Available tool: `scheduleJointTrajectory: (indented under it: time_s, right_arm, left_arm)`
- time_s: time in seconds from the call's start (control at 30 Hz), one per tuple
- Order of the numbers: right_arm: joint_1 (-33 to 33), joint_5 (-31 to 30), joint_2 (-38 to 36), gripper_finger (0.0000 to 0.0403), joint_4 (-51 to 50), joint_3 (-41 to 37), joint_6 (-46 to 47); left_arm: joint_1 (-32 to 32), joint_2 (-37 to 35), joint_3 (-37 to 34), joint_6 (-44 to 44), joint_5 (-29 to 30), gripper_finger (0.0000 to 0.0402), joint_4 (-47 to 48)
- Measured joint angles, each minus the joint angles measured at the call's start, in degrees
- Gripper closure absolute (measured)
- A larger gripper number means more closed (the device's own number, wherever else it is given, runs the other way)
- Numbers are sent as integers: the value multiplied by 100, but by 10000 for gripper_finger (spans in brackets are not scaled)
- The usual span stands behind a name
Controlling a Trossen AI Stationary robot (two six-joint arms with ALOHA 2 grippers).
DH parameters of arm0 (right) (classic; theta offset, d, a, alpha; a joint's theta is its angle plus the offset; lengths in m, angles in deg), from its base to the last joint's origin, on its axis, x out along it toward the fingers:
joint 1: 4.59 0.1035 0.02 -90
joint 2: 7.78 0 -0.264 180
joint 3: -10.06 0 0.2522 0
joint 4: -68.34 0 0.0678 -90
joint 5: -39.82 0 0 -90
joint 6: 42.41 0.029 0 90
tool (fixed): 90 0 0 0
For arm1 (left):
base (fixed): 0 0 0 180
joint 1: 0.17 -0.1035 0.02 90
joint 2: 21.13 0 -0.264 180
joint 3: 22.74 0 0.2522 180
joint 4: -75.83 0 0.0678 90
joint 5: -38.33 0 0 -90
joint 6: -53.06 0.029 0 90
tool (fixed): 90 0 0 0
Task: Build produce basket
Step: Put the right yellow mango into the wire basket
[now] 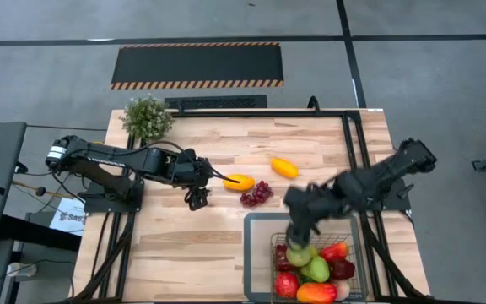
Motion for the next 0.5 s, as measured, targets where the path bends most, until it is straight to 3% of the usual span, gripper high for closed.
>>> scheduleJointTrajectory:
  time_s: [0.2,0.5]
  right_arm:
    - [-1378,-421,97,21,-939,49,-1425]
    - [-3089,-485,962,23,-775,-191,-3355]
  left_arm:
    - [3,0,0,-209,-129,130,140]
    - [163,0,0,-440,-135,130,343]
